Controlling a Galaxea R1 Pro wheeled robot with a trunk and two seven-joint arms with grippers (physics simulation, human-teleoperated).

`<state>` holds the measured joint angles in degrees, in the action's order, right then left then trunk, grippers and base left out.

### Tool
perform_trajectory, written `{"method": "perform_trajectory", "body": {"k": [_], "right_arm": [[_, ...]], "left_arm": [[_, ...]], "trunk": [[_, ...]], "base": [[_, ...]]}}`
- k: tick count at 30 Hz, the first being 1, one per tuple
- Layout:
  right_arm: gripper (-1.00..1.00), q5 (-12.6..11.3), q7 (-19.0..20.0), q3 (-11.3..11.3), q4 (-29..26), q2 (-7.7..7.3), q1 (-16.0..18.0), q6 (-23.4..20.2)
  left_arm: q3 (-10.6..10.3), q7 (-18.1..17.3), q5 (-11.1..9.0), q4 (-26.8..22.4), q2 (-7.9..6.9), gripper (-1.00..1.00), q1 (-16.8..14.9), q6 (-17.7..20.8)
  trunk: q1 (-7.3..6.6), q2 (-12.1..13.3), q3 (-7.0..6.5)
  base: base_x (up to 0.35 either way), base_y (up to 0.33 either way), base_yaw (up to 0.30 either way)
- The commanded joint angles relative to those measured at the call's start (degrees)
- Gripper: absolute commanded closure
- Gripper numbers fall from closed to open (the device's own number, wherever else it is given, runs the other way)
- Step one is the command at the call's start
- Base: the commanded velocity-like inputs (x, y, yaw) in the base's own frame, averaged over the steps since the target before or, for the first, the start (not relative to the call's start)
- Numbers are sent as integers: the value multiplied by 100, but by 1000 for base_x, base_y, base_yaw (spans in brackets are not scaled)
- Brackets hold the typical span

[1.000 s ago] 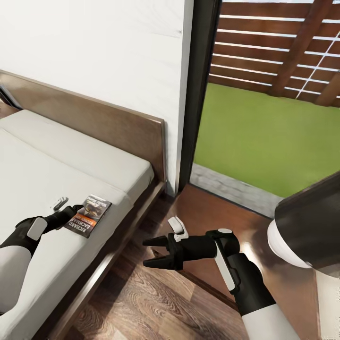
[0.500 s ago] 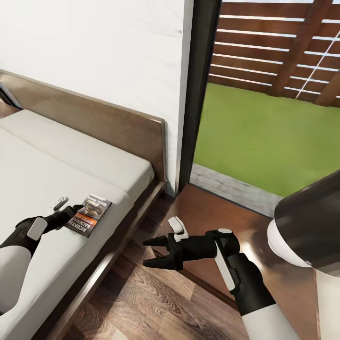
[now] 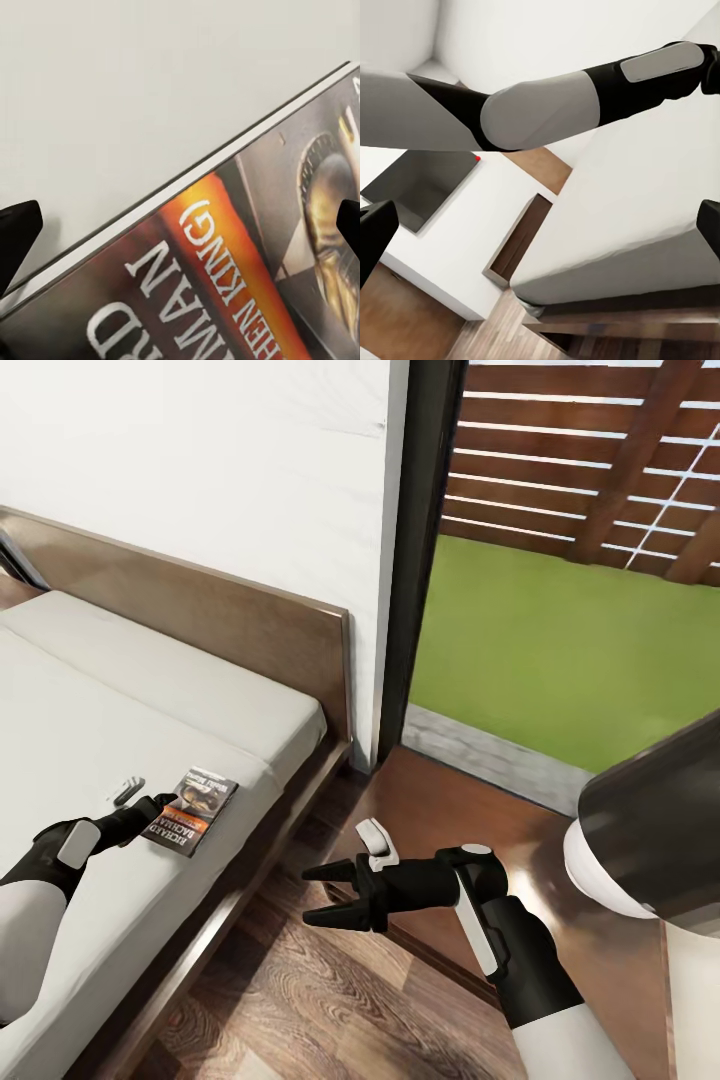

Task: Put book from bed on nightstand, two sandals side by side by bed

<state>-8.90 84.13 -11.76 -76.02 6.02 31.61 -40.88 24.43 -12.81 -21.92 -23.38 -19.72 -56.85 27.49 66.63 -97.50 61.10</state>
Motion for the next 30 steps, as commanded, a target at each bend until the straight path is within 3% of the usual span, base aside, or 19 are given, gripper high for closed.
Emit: {"method": "perform_trajectory", "body": {"k": [1,30], "right_arm": [[-100,-19,7,-2,2,0,3,-60],[-100,-15,7,-3,2,-1,3,-60]], "left_arm": [[35,-5,3,0,3,-100,-2,55],[35,-4,-13,8,3,-100,-2,-72]], "trunk": [[0,-2,4],[0,-2,4]], "base": [[-1,0,0],[0,0,0]]}}
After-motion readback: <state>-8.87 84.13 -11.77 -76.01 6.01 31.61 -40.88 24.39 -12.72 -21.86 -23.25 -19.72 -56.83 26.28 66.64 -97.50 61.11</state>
